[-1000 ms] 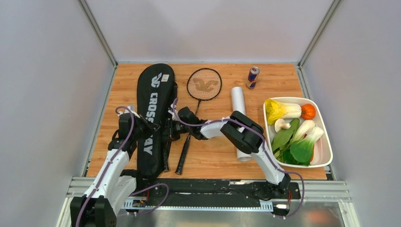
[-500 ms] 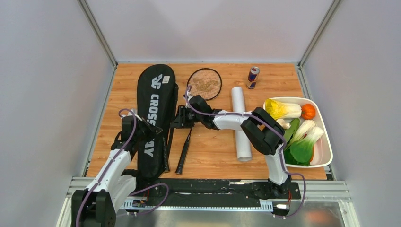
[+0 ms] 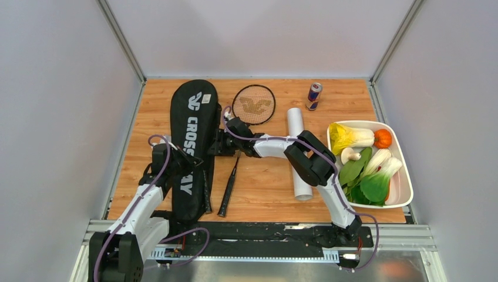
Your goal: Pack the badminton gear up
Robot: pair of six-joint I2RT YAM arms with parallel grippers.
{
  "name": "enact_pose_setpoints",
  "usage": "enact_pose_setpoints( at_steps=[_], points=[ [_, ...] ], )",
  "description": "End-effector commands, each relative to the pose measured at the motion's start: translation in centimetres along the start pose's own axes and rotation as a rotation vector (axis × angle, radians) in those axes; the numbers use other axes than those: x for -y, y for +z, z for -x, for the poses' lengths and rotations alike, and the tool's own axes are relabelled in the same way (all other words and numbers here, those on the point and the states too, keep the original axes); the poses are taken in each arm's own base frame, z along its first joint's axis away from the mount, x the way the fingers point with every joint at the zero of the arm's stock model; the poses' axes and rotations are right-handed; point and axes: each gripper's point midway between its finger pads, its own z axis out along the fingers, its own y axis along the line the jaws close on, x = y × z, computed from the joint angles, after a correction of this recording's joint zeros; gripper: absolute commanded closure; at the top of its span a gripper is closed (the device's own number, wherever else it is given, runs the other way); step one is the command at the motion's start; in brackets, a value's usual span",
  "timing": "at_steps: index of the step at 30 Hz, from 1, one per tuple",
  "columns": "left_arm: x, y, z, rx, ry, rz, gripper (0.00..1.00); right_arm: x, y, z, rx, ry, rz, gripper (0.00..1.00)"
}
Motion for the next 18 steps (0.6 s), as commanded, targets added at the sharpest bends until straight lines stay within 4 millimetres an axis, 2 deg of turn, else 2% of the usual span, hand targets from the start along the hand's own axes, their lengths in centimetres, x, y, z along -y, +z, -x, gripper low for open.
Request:
enact_pose_setpoints(
  at_steps=[1, 4, 6, 8, 9, 14, 18],
  points=[
    [1.2, 0.2, 0.4, 0.019, -0.003, -0.056, 1.0, 0.9, 1.4, 1.8, 0.086, 0.021, -0.052, 0.51],
    [1.4, 0.3, 0.2, 0.023, -0.027, -0.079, 1.0, 1.5, 1.7, 2.7, 0.125, 0.013, -0.084, 0.6],
    [1.7, 0.5, 0.0, 0.026, -0.04, -0.099, 1.0, 1.7, 1.8, 3.3, 0.131, -0.005, -0.086, 0.75],
    [2.1, 0.6, -0.4, 0.024, -0.041, -0.114, 1.0, 1.9, 1.5, 3.9, 0.126, -0.025, -0.085, 0.96],
    [2.2, 0.7, -0.4, 0.027, -0.041, -0.117, 1.0, 1.9, 1.0, 4.3, 0.132, -0.038, -0.087, 1.0],
    [3.2, 1.5, -2.0, -0.007, -0.015, -0.13, 1.0, 2.6, -1.5, 5.6, 0.148, -0.097, -0.099, 1.0],
    [3.3, 2.4, -1.8, -0.009, 0.015, -0.102, 1.0, 3.3, -2.9, 6.2, 0.149, -0.12, -0.103, 1.0]
  ],
)
